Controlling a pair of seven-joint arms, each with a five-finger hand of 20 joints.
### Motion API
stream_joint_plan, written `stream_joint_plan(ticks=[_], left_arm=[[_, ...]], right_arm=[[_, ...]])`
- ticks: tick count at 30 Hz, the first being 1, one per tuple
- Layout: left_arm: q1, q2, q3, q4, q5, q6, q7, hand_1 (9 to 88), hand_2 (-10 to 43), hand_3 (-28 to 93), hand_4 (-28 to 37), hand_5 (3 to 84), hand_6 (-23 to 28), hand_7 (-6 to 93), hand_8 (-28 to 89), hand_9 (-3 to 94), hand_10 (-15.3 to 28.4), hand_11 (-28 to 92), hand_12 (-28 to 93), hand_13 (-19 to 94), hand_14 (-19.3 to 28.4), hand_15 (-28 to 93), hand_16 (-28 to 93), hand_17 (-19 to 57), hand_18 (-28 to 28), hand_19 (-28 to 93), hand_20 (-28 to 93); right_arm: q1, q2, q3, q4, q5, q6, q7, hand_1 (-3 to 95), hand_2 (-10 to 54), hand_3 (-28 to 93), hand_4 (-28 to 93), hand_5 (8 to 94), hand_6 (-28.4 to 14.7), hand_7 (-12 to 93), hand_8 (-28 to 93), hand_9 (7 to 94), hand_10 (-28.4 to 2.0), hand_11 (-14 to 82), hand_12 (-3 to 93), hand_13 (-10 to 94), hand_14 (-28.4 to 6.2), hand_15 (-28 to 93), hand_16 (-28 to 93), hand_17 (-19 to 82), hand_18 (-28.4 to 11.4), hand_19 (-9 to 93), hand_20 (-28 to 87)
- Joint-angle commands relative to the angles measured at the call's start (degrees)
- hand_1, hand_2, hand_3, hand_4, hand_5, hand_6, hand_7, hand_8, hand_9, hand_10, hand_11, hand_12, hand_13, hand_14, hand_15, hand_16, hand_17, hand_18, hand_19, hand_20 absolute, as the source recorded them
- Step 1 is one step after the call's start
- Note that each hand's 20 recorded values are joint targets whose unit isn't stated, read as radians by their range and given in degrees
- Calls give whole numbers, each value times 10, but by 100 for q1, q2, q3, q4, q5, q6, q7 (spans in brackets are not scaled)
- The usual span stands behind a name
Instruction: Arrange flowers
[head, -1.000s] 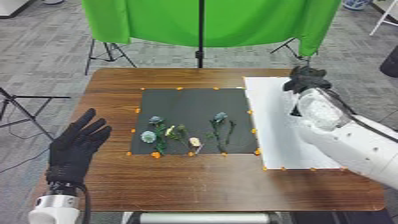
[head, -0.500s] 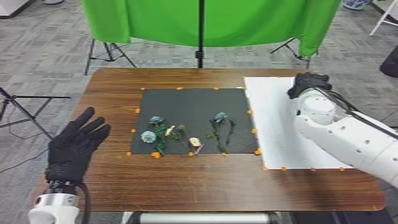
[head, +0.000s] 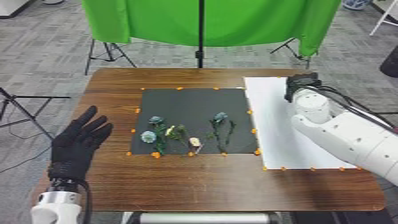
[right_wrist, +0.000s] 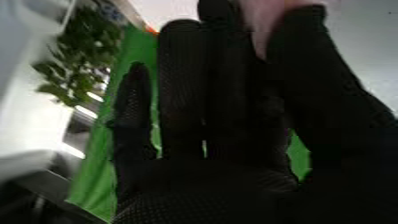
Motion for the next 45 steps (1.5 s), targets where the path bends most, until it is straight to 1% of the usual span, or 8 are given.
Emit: stream_joint_plan(ticks=[1, 8, 12, 16, 25, 35, 40, 45], left_arm=[[137, -77, -33, -7, -34, 55, 7, 239, 78, 779, -259, 404, 99, 100, -89, 363, 211, 232, 104, 251, 284, 514, -90, -87, 284, 581, 93], [179, -9, -9, -13, -113, 105, 125, 239, 78, 780, -260, 405, 100, 100, -90, 363, 210, 232, 104, 251, 284, 514, -90, -88, 284, 581, 92], [148, -157, -40, -6, -9, 30, -57, 239, 79, 779, -260, 405, 99, 100, -90, 364, 210, 233, 104, 252, 284, 514, -90, -88, 284, 582, 91], [151, -150, -28, -7, -4, 27, -20, 240, 79, 779, -260, 405, 100, 100, -89, 364, 210, 233, 104, 252, 284, 514, -90, -88, 284, 582, 91], [32, -201, 26, 14, 94, -63, -119, 240, 80, 778, -258, 405, 100, 100, -90, 364, 210, 233, 103, 251, 284, 515, -90, -88, 284, 583, 90], [83, -194, 56, 36, 69, -37, -63, 239, 80, 779, -256, 406, 100, 100, -89, 365, 210, 234, 104, 252, 284, 516, -90, -88, 284, 584, 89], [49, -308, 27, 45, 149, -82, -214, 239, 80, 779, -256, 406, 100, 100, -89, 365, 210, 234, 103, 252, 284, 516, -91, -88, 284, 583, 88], [29, -288, 59, 54, 148, -70, -183, 240, 80, 778, -256, 406, 100, 99, -89, 364, 210, 234, 103, 252, 284, 516, -91, -88, 284, 584, 88]], right_arm=[[-494, 167, 149, -351, 145, 548, 163, 558, -95, 662, -283, 840, 48, 181, -5, 916, -39, 124, 344, 706, -7, 656, 251, 218, -169, 810, 424], [-713, 637, 201, -1578, 83, 2134, 227, 548, -95, 690, -283, 851, 42, 182, -1, 925, -44, 167, 342, 722, -21, 673, 251, 230, -177, 823, 427], [-1408, 771, 807, -2563, -19, 2020, 46, 531, -95, 720, -283, 852, 36, 183, 2, 921, -49, 176, 343, 716, -23, 680, 258, 226, -181, 826, 429], [-1876, 641, 957, -3070, -191, 2065, -6, 521, -95, 737, -283, 851, 33, 183, 5, 917, -56, 181, 345, 705, -28, 687, 262, 218, -184, 824, 432], [-2298, 238, 887, -3304, -543, 1576, 31, 519, -95, 736, -283, 843, 29, 181, 5, 905, -61, 196, 339, 689, -40, 693, 256, 211, -187, 821, 434], [-2818, 278, 1375, -3692, -440, 812, 146, 509, -95, 732, -283, 825, 18, 174, 2, 886, -69, 194, 337, 669, -55, 698, 251, 192, -196, 815, 438], [-3223, 192, 1849, -3893, -305, 291, -101, 436, -95, 755, -283, 745, 14, 158, -40, 806, -86, 274, 268, 623, -80, 746, 177, 161, -204, 788, 469], [-3478, 208, 2193, -4132, -80, 86, -205, 347, -95, 776, -283, 684, 8, 145, -127, 742, -112, 367, 193, 586, -107, 788, 188, 140, -221, 785, 501]])
